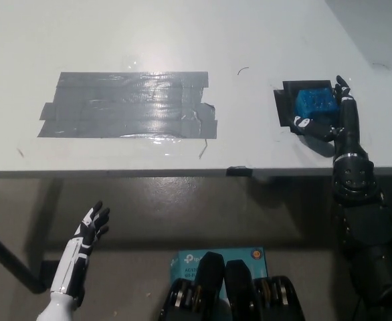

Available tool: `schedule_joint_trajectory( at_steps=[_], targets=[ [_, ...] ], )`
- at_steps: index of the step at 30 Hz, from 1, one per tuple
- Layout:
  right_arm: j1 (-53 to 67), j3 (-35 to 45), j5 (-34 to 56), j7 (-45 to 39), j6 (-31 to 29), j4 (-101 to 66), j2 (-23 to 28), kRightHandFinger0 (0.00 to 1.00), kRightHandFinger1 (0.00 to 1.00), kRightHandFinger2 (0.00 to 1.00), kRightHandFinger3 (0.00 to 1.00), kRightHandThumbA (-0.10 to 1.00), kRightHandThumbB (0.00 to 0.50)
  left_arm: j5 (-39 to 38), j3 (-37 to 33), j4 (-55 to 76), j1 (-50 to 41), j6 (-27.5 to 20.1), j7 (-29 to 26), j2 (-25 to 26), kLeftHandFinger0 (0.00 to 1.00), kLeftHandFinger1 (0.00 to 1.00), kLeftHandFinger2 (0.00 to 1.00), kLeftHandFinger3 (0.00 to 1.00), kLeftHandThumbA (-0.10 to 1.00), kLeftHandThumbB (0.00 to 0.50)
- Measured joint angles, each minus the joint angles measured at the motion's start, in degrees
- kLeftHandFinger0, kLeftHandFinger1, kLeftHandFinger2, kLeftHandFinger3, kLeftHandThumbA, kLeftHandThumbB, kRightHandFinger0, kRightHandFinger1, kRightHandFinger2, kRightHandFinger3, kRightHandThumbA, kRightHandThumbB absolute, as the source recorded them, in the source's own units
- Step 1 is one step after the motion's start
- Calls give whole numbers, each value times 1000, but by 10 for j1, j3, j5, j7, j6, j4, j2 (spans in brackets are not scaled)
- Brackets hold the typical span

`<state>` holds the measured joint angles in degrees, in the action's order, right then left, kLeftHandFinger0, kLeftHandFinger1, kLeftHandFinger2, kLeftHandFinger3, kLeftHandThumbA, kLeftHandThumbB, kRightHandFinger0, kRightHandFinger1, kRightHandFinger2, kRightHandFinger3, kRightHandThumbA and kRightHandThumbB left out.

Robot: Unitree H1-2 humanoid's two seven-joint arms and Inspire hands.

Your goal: A rubick's cube is kept in the black marked spot on the table and the robot uses its right arm to pick it up and hands it to a person

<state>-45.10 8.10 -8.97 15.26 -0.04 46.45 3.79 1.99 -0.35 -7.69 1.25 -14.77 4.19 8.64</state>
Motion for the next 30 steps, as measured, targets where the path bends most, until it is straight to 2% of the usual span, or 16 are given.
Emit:
schedule_joint_trajectory(
  at_steps=[3, 6, 7, 11, 12, 18, 22, 25, 26, 27, 28, 29, 30],
  targets=[
    [0, 0, 1, 1, -2, 0, 0, 1000, 1000, 1000, 1000, 924, 414, 0, 0, 0, 0, 1, 0, 0, 1000, 1000, 1000, 1000, 1000, 302],
    [0, 0, 1, 2, -3, -1, 0, 1000, 1000, 1000, 1000, 935, 403, 0, 0, 0, 0, 2, 0, 0, 1000, 1000, 1000, 1000, 1000, 298],
    [0, 0, 2, 2, -3, -1, 0, 1000, 1000, 1000, 1000, 933, 385, 0, 0, 1, 0, 3, 0, 0, 1000, 1000, 1000, 1000, 1000, 294],
    [0, 0, 4, 2, -3, 0, 0, 1000, 1000, 1000, 1000, 963, 402, 0, 0, 2, 0, 5, 0, 1, 1000, 1000, 1000, 1000, 1000, 283],
    [0, 0, 6, 2, -2, 2, 0, 1000, 1000, 1000, 1000, 963, 388, 0, 0, 2, 0, 5, 1, 1, 1000, 1000, 1000, 1000, 1000, 281],
    [-7, -3, 12, 2, 2, 18, 0, 1000, 1000, 1000, 1000, 944, 384, 0, 0, 3, 1, 6, 2, 3, 1000, 1000, 1000, 1000, 1000, 284],
    [-16, -16, 12, -9, 20, 28, 3, 1000, 1000, 1000, 1000, 958, 357, 1, 0, 4, 1, 10, 3, 3, 1000, 1000, 1000, 1000, 1000, 288],
    [-20, -27, 12, -22, 31, 34, 11, 1000, 1000, 1000, 1000, 920, 340, 1, 0, 4, 2, 12, 3, 3, 1000, 1000, 1000, 1000, 1000, 281],
    [-21, -30, 13, -24, 34, 36, 13, 1000, 1000, 1000, 1000, 808, 306, 1, 0, 4, 2, 12, 3, 3, 1000, 1000, 1000, 1000, 1000, 287],
    [-26, -34, 13, -33, 39, 41, 18, 1000, 1000, 1000, 1000, 761, 292, 1, 0, 4, 3, 12, 3, 3, 1000, 1000, 1000, 1000, 1000, 288],
    [-30, -36, 15, -39, 45, 45, 22, 1000, 1000, 1000, 1000, 620, 227, 1, 0, 4, 4, 12, 3, 3, 1000, 1000, 1000, 1000, 1000, 288],
    [-35, -35, 17, -44, 49, 49, 23, 455, 527, 700, 956, 491, 211, 1, 0, 4, 4, 12, 3, 3, 1000, 1000, 1000, 1000, 1000, 288],
    [-38, -34, 19, -47, 54, 52, 24, 106, 187, 463, 721, 360, 221, 1, 0, 4, 5, 12, 3, 3, 1000, 1000, 1000, 1000, 1000, 286]
  ],
)
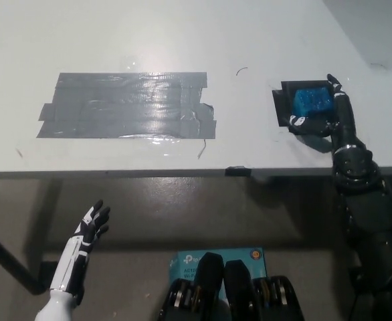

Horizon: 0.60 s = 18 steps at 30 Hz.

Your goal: A rubick's cube is kept in the black marked spot on the table and the robot uses its right arm to pick it up and hands it to a person

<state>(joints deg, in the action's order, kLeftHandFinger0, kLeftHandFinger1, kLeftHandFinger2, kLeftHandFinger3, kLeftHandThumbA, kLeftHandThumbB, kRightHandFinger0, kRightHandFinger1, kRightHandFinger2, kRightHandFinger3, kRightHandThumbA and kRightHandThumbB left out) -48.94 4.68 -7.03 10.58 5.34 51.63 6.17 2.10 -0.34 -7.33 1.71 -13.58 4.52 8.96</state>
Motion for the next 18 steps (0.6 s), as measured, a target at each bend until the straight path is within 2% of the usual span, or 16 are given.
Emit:
schedule_joint_trajectory(
  at_steps=[1, 2, 3, 4, 6, 8, 10, 11, 12, 13, 15, 18],
  targets=[
    [-5, 2, 3, -4, 11, 2, 1, 21, 92, 392, 633, 278, 225, 0, 0, 0, 1, 0, 0, 0, 1000, 1000, 1000, 1000, 1000, 285],
    [-10, 3, 4, -6, 20, 5, 4, 1, 13, 283, 507, 33, 255, 0, 0, 0, 1, 0, 0, 0, 1000, 1000, 1000, 1000, 1000, 284],
    [-13, 4, 5, -8, 23, 7, 6, 0, 117, 422, 499, -54, 261, 0, 0, 0, 1, 0, 0, 0, 1000, 1000, 1000, 1000, 1000, 283],
    [-18, 4, 6, -12, 31, 10, 10, 2, 248, 601, 471, -91, 264, 0, 0, 0, 1, 0, 0, 0, 1000, 1000, 1000, 1000, 1000, 282],
    [-27, 2, 6, -15, 49, 15, 16, 26, 429, 862, 351, -100, 256, 0, 0, 0, 3, 1, 0, 0, 1000, 1000, 1000, 1000, 1000, 288],
    [-31, -4, 4, -16, 59, 15, 18, 95, 563, 1000, 352, -100, 262, 0, 0, 0, 4, 1, 0, 0, 1000, 1000, 1000, 1000, 1000, 289],
    [-32, -13, 2, -18, 67, 16, 21, 106, 582, 1000, 377, -100, 254, 0, 0, 1, 5, 1, 0, 0, 1000, 1000, 1000, 1000, 1000, 289],
    [-34, -18, 1, -19, 69, 17, 22, 79, 557, 975, 357, -100, 253, 0, 1, 1, 5, 1, 0, 0, 1000, 1000, 1000, 1000, 1000, 289],
    [-36, -24, 0, -20, 71, 20, 23, 39, 502, 914, 386, -100, 250, -1, 1, 1, 6, 2, 0, 1, 1000, 1000, 1000, 1000, 1000, 290],
    [-38, -29, 0, -21, 72, 24, 24, 18, 480, 910, 432, -100, 245, 0, 1, 1, 6, 2, 0, 1, 1000, 1000, 1000, 1000, 1000, 298],
    [-40, -33, -1, -21, 73, 27, 26, 21, 486, 929, 461, -100, 248, 0, 1, 1, 7, 3, 0, 2, 1000, 1000, 1000, 1000, 1000, 300],
    [-42, -37, -1, -22, 73, 31, 27, 3, 479, 916, 439, -100, 244, 0, 1, 1, 10, 3, 0, 2, 1000, 1000, 1000, 1000, 1000, 290]
  ],
)
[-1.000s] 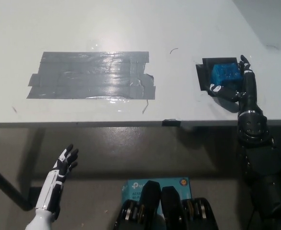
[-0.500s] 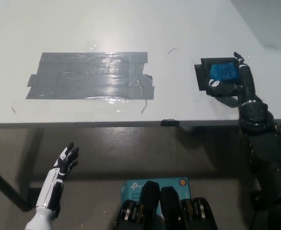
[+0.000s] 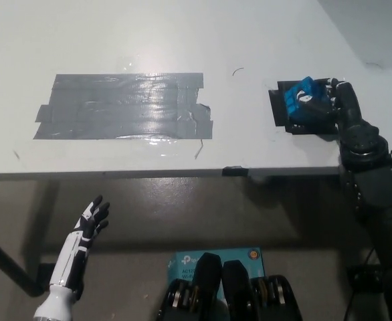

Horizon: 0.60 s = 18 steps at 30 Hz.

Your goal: A rubick's cube is kept in the black marked spot on the table and the robot uses its right arm to pick it up and hands it to a person

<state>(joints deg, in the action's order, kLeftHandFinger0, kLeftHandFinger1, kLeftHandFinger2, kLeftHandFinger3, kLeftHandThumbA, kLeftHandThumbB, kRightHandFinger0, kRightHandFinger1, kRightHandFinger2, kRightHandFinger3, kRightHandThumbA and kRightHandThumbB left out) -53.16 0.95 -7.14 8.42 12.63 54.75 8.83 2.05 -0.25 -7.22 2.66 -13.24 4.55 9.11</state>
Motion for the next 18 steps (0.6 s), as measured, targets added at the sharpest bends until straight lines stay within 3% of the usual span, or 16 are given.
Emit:
schedule_joint_trajectory(
  at_steps=[1, 4, 5, 6, 7, 10, 11, 13, 18],
  targets=[
    [0, 0, 0, 0, 0, 0, 0, 0, 449, 867, 496, -100, 247, 0, 0, 0, 0, 0, 0, 0, 1000, 1000, 1000, 1000, 1000, 288],
    [0, 0, 1, 0, -3, 1, 0, 0, 455, 848, 713, -100, 246, 0, 0, 0, 3, 0, 1, 0, 1000, 1000, 1000, 1000, 1000, 285],
    [0, 1, 1, 0, -4, 1, 0, 17, 490, 859, 846, -100, 237, 0, 0, 0, 3, 0, 1, 1, 1000, 1000, 1000, 1000, 1000, 278],
    [1, 2, 2, 0, -6, 0, 0, 68, 527, 885, 886, -100, 236, 0, 0, 0, 3, 0, 2, 1, 1000, 1000, 1000, 1000, 1000, 277],
    [5, 5, 3, 0, -9, -4, 0, 149, 594, 912, 849, -100, 222, 0, 0, 0, 3, 0, 2, 1, 1000, 1000, 1000, 1000, 1000, 277],
    [18, 23, 12, 1, -21, -24, -4, 54, 537, 836, 802, -100, 192, 0, 0, 0, 3, 0, 3, 1, 1000, 1000, 1000, 1000, 1000, 285],
    [26, 30, 17, 1, -25, -39, -7, 3, 472, 806, 802, -100, 180, 0, 1, 0, 3, 0, 3, 1, 1000, 1000, 1000, 1000, 1000, 283],
    [41, 44, 25, 1, -31, -71, -13, 0, 416, 779, 802, -100, 178, 0, 1, 0, 4, 0, 3, 1, 1000, 1000, 1000, 1000, 1000, 280],
    [85, 69, 45, 1, -26, -170, -38, 0, 414, 790, 809, -100, 191, 0, 1, -1, 5, 0, 3, 1, 1000, 1000, 1000, 1000, 1000, 279]
  ],
)
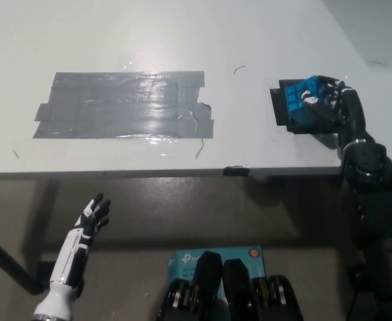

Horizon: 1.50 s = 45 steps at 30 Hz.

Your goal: A rubick's cube is kept in the black marked spot on the table and the robot uses its right arm to pick it up and hands it to a person

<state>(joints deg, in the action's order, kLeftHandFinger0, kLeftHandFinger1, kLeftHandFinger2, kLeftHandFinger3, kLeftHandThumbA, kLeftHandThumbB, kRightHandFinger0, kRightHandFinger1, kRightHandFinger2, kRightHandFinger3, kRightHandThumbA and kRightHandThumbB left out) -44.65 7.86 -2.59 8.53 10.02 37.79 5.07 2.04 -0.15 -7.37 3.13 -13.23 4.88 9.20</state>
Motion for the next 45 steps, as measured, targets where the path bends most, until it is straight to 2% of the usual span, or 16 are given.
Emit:
schedule_joint_trajectory(
  at_steps=[1, 4, 6, 10, 12, 14, 17, 22, 28, 32, 34, 36, 40, 41, 42, 45],
  targets=[
    [10, 5, 3, 0, 4, -28, -7, 0, 412, 801, 814, -100, 195, 0, 0, 0, 0, 0, 0, 0, 1000, 1000, 1000, 1000, 1000, 280],
    [19, 11, 10, 1, 11, -75, -15, 0, 425, 843, 853, -100, 162, 0, 0, -1, 0, 0, 0, 0, 1000, 1000, 1000, 1000, 1000, 282],
    [25, 17, 14, 1, 19, -123, -19, 0, 425, 846, 863, -100, 165, 0, 0, -1, 0, 0, 0, 0, 1000, 1000, 1000, 1000, 1000, 270],
    [34, 23, 21, 1, 30, -198, -25, 1, 443, 857, 855, -100, 183, 0, 0, -2, 0, 0, 0, 0, 1000, 1000, 1000, 1000, 1000, 260],
    [38, 24, 24, 1, 37, -238, -29, 0, 441, 861, 805, -100, 161, 0, 0, -2, 0, 1, 0, 0, 1000, 1000, 1000, 1000, 1000, 264],
    [43, 24, 24, 1, 46, -280, -34, 0, 440, 865, 805, -100, 155, 0, 0, -2, 0, 2, 0, 0, 1000, 1000, 1000, 1000, 1000, 269],
    [46, 24, 25, 1, 53, -329, -39, 0, 472, 882, 860, -100, 149, 0, 0, -2, 0, 2, 1, 0, 1000, 1000, 1000, 1000, 1000, 259],
    [46, 24, 25, 4, 68, -419, -49, 0, 479, 873, 851, -100, 151, 0, 0, -2, 0, 2, 1, 0, 1000, 1000, 1000, 1000, 1000, 267],
    [46, 24, 25, 8, 82, -437, -53, 6, 490, 859, 831, -100, 146, 0, 0, -2, 1, 2, 1, 0, 1000, 1000, 1000, 1000, 1000, 275],
    [46, 24, 25, 8, 86, -436, -54, 0, 442, 814, 825, -100, 147, 0, 0, -2, 1, 2, 2, 0, 1000, 1000, 1000, 1000, 1000, 273],
    [46, 24, 25, 8, 87, -433, -54, 0, 442, 844, 897, -100, 146, 0, 0, -2, 1, 2, 2, 1, 1000, 1000, 1000, 1000, 1000, 270],
    [46, 23, 24, 8, 87, -428, -54, 0, 463, 866, 922, -100, 142, 0, -1, -2, 1, 2, 2, 1, 1000, 1000, 1000, 1000, 1000, 260],
    [38, -4, 9, 9, 88, -399, -50, 16, 465, 850, 908, -100, 150, 1, -2, -2, 1, 2, 2, 1, 1000, 1000, 1000, 1000, 1000, 258],
    [35, -8, 6, 10, 88, -394, -50, 22, 470, 852, 904, -100, 165, 1, -2, -2, 1, 2, 2, 1, 1000, 1000, 1000, 1000, 1000, 259],
    [24, -21, -5, 10, 87, -372, -45, 256, 500, 837, 913, -100, 184, 2, -2, -2, 1, 2, 2, 1, 1000, 1000, 1000, 1000, 1000, 265],
    [-5, -49, -30, 13, 86, -329, -32, 84, 427, 800, 887, -100, 176, 3, -2, -2, 1, 3, 2, 1, 1000, 1000, 1000, 1000, 1000, 256]
  ],
)
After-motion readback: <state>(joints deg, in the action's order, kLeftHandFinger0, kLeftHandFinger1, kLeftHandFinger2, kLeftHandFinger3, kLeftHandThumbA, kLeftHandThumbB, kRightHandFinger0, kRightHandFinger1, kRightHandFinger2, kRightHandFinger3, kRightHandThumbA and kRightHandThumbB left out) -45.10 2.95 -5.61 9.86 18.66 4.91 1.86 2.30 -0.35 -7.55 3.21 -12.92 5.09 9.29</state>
